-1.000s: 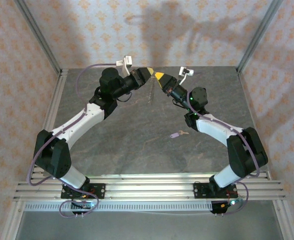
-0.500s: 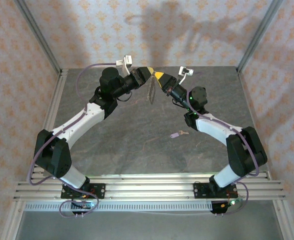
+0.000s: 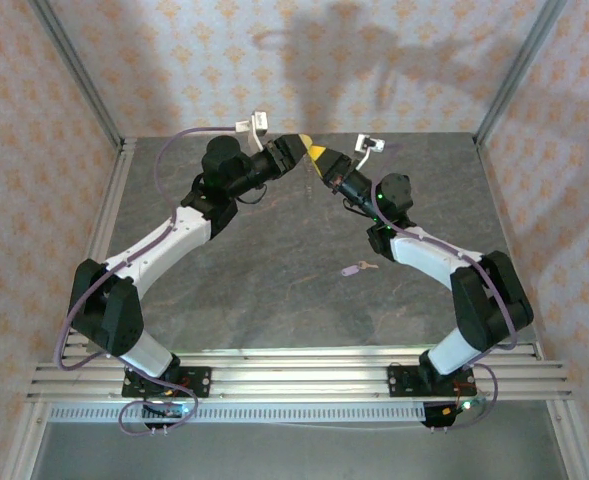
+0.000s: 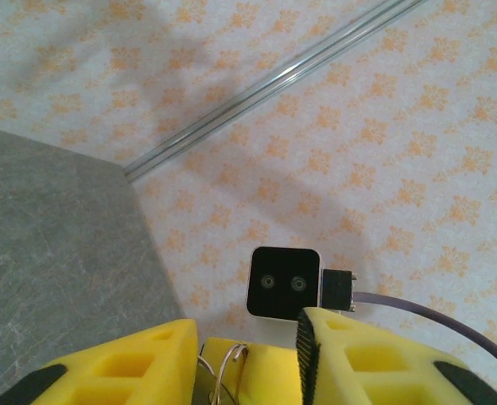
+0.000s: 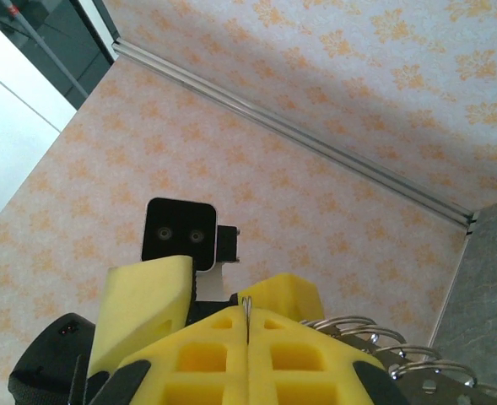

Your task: Put the keys on the keyring

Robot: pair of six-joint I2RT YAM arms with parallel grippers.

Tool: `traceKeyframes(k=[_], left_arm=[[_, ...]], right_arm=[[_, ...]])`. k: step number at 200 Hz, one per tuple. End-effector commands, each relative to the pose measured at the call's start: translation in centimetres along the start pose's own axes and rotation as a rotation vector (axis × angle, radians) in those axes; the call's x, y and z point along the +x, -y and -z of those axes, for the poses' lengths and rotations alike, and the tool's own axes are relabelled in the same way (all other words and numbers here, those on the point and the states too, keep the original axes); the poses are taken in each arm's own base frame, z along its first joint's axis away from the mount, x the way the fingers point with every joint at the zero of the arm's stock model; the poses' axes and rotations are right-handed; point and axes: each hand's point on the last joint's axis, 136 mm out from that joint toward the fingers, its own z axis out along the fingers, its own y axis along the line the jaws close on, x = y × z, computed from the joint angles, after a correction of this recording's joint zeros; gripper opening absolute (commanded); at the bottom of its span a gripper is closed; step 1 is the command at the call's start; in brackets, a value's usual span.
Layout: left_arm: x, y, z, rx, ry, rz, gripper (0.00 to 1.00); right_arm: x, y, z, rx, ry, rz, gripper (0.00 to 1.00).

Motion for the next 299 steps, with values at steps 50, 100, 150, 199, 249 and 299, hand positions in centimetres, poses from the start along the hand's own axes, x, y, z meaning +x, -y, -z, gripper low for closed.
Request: traceKeyframes(k=[50, 100, 150, 199, 249, 299], left_arm=[[-0.1, 1.0, 0.4, 0.035, 0.014, -0.042, 0.12], [0.3, 0.9, 0.3, 0.031, -0.003, -0.053, 0.0], [0.7, 0.8, 0.3, -0.002, -0.058, -0.159, 0.0], [0.4, 1.5, 0.3, 0.077, -0.158, -0.259, 0.0], [1.1, 2.8, 0.1, 0.185, -0.266, -0.327, 0.0], [1.2, 2.8, -0.6, 0.215, -0.286, -0.305, 0.0]], right_arm=[[-0.5, -2.3, -0.4, -0.075, 0.01, 0.04, 0.0], [-0.4, -2.3, -0.4, -0.075, 0.004, 0.038, 0.0], [-1.8, -2.1, 1.4, 0.016, 0.034, 0.074, 0.34], [-4.0, -1.4, 5.0, 0.103, 0.057, 0.099, 0.41], [-2.9, -2.1, 4.8, 0.029, -0.003, 0.097, 0.37], [-1.7, -2.4, 3.2, -0.031, -0.044, 0.08, 0.35]])
